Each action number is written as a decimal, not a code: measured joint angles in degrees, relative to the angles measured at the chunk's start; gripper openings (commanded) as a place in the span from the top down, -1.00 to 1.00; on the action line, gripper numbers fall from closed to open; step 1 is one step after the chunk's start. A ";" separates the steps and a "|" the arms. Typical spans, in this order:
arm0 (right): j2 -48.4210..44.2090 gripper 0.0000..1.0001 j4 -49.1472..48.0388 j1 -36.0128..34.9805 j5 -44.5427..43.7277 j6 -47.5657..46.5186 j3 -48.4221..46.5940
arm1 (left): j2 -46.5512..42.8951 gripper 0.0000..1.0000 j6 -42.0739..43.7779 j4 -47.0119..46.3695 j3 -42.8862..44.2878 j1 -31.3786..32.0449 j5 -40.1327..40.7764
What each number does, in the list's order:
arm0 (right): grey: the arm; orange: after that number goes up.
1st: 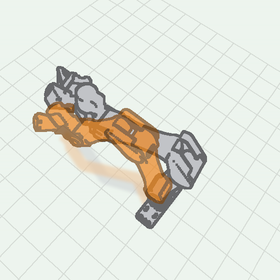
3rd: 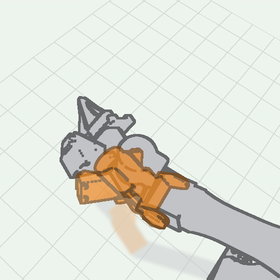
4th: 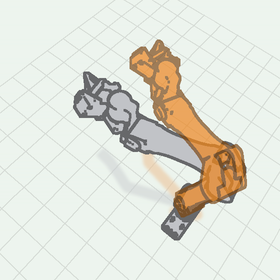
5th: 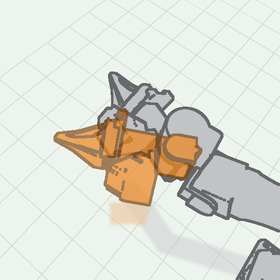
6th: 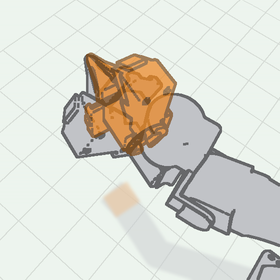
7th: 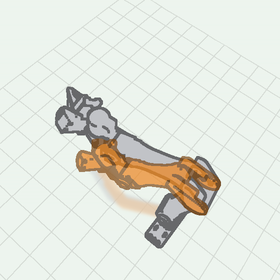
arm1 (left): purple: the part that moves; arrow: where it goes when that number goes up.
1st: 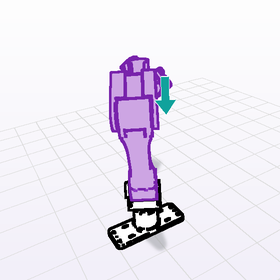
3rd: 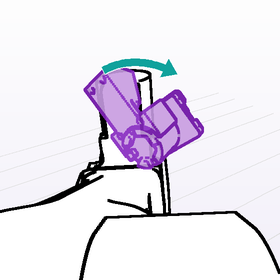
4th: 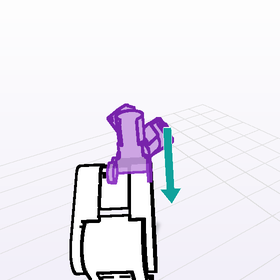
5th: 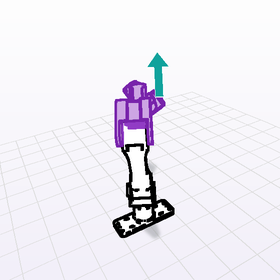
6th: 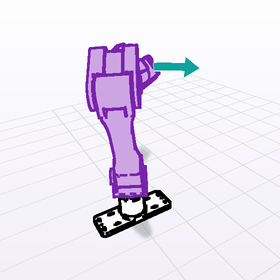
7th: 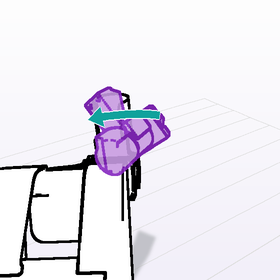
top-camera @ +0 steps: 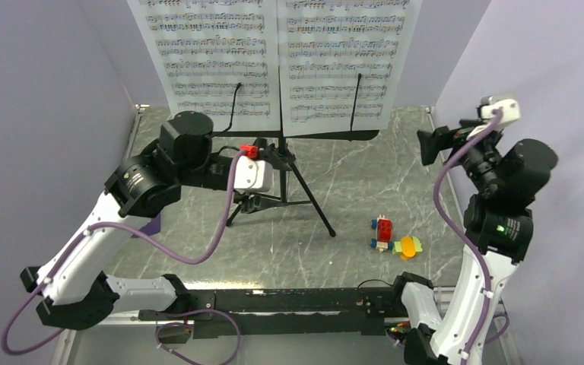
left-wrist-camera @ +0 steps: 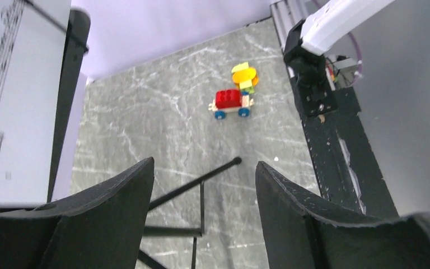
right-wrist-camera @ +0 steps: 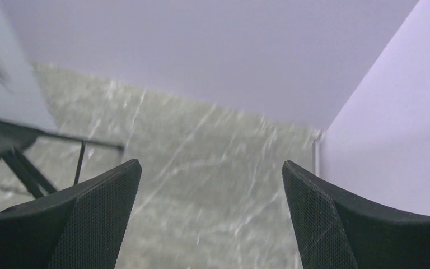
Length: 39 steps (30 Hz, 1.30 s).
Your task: Pack up the instrument practice props
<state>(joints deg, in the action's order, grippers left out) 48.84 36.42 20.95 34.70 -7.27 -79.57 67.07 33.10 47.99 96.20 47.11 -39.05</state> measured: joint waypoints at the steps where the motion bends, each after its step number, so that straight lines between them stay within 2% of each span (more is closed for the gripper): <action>1: 0.26 -0.97 -0.98 0.02 -0.20 0.61 -2.19 | 1.16 -0.42 -0.57 0.35 1.51 1.14 0.33; 6: 2.78 -0.98 -8.44 0.04 4.09 4.46 -14.43 | 7.19 -0.46 -3.37 -2.36 8.66 4.50 0.81; 12: 8.98 -0.98 -21.90 0.02 18.40 13.70 -27.65 | 9.57 -0.49 -11.08 -14.10 9.05 4.85 4.04; 16: 15.04 -0.93 -31.71 0.02 24.59 22.18 -36.04 | 10.56 -0.50 -16.94 -21.57 8.44 4.98 7.19; 19: 20.85 -0.96 -38.23 0.00 27.34 29.05 -42.56 | 10.86 -0.54 -20.81 -25.70 7.80 5.01 9.90; 22: 24.76 -0.97 -42.58 -1.25 29.07 32.83 -44.33 | 11.34 -0.64 -23.61 -28.87 7.48 5.01 11.91; 32: 33.86 -0.96 -48.68 -3.50 30.03 37.09 -47.08 | 14.12 -0.62 -25.51 -33.62 3.87 5.70 12.94; 39: 37.44 -0.97 -51.32 -11.58 30.38 37.40 -50.21 | 17.73 -0.63 -24.74 -32.98 4.55 7.96 13.53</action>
<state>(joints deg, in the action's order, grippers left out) 86.28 -14.90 9.37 65.08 30.13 -129.78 84.79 8.36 15.00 100.75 55.07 -25.52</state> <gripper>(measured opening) 0.982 0.813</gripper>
